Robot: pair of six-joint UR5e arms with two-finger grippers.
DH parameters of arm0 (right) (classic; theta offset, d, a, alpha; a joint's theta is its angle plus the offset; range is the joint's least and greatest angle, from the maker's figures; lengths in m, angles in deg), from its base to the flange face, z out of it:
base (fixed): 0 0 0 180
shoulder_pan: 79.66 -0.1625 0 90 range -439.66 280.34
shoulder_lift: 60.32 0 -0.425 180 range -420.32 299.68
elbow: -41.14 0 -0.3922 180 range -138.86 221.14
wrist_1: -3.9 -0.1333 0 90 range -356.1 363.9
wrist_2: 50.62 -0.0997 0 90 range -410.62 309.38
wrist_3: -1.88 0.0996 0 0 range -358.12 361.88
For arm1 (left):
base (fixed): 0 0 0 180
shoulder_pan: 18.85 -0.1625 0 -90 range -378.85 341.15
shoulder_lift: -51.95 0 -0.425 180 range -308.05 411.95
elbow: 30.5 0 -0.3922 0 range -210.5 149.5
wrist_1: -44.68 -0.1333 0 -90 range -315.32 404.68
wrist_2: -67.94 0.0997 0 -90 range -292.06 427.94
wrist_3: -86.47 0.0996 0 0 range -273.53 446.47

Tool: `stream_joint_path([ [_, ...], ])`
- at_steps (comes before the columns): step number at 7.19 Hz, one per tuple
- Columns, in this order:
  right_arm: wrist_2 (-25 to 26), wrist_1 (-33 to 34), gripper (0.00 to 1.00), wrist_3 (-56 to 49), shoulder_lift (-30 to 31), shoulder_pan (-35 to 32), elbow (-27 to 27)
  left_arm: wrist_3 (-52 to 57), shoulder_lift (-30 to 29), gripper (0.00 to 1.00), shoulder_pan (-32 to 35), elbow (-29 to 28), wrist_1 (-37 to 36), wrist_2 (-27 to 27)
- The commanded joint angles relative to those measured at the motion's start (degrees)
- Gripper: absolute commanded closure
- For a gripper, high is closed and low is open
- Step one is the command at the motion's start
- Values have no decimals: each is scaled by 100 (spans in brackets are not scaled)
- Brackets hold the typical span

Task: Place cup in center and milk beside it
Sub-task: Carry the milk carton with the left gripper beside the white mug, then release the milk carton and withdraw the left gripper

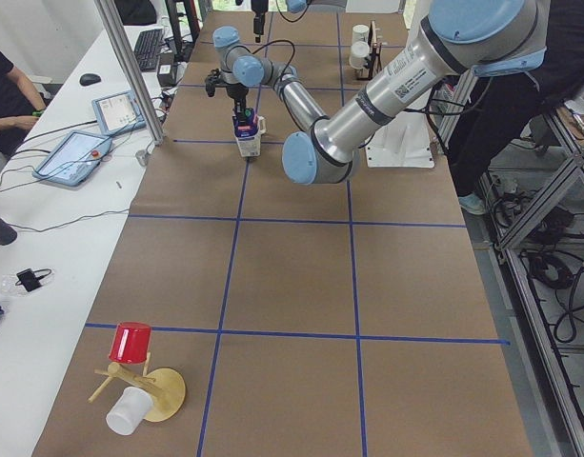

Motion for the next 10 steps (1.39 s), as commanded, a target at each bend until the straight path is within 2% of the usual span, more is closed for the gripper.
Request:
stream_joint_path([
  [1,9,0,0,0,6,0,4,-208,11,2,-50,92,107,96],
  [2,53,0,0,0,6,0,4,-199,29,2,89,319,20,87],
  [4,193,-9,0,-9,93,70,-118,28,422,2,616,1623,-1004,43],
  [5,768,-9,0,-304,224,192,-293,874,1338,2,818,2814,-1357,34],
  [6,1165,0,0,-829,443,106,-391,1448,2409,2,1412,3652,-1474,-9],
  [7,1074,17,0,-1331,480,-295,-548,2672,3081,2,2166,3722,-1484,-619],
  [8,725,87,0,-1797,559,-717,-619,4311,3749,2,2939,3488,-1475,-1173],
  [9,234,79,0,-2306,586,-1243,-942,6042,4260,2,3730,3155,-1484,-1309],
  [10,-15,79,0,-3051,734,-1614,-1163,7033,4840,2,4190,2864,-1275,-1337],
])
